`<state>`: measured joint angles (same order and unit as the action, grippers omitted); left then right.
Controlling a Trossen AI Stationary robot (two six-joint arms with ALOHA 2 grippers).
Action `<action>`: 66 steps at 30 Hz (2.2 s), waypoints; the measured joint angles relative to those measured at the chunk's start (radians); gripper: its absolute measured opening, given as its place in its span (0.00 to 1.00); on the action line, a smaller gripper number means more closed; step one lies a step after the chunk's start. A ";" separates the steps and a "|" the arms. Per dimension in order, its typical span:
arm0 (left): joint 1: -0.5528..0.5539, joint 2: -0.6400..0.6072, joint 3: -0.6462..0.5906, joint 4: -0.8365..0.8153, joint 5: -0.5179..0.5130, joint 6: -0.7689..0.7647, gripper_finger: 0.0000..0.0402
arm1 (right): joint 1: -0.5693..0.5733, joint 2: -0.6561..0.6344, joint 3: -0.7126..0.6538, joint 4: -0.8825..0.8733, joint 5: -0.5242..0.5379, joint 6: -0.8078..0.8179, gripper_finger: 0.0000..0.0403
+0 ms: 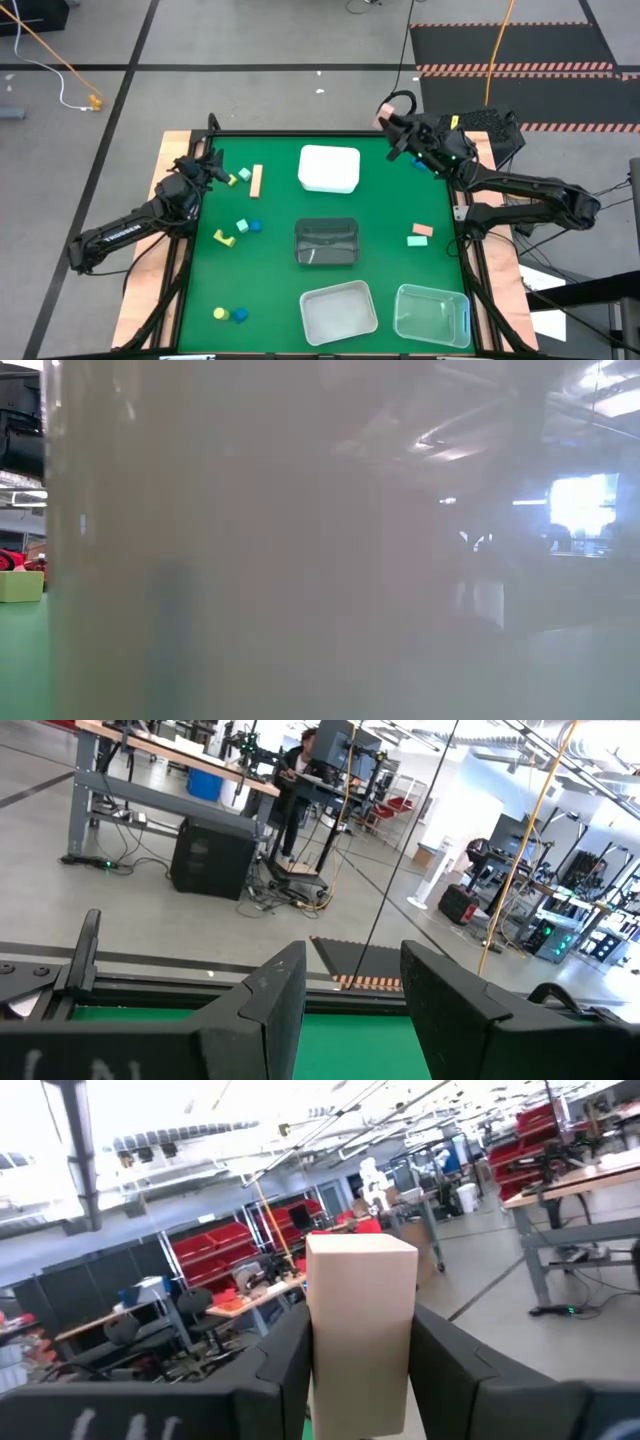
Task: Sort & place blocks by color
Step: Put the top right light brown block into the transparent bin
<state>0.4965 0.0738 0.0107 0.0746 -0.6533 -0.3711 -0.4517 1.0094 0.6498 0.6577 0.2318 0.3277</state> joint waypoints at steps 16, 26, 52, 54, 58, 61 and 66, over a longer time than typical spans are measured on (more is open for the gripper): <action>0.000 0.000 0.000 0.000 0.000 0.000 0.41 | 0.182 0.001 0.000 -0.012 -0.163 0.296 0.30; 0.000 0.000 0.000 0.000 0.000 0.000 0.41 | 0.447 0.001 0.002 -0.183 -0.377 0.574 0.30; 0.000 0.000 0.000 0.000 0.000 0.000 0.41 | 1.257 0.001 0.002 -0.850 -0.370 1.654 0.30; 0.000 0.000 0.000 0.000 0.000 0.000 0.41 | 1.279 0.001 0.002 -0.917 -0.386 1.715 0.30; 0.000 0.000 0.000 0.000 0.000 0.000 0.41 | 1.298 0.001 0.002 -1.038 -0.387 1.800 0.30; 0.000 0.000 0.000 0.000 0.000 0.000 0.41 | 1.298 0.001 0.002 -1.096 -0.387 1.835 0.30; 0.000 0.000 0.000 0.000 0.000 0.000 0.41 | 1.298 0.001 0.002 -1.103 -0.386 1.829 0.32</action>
<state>0.4968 0.0738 0.0105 0.0746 -0.6533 -0.3710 0.8467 1.0100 0.6514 -0.4448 -0.1545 2.1563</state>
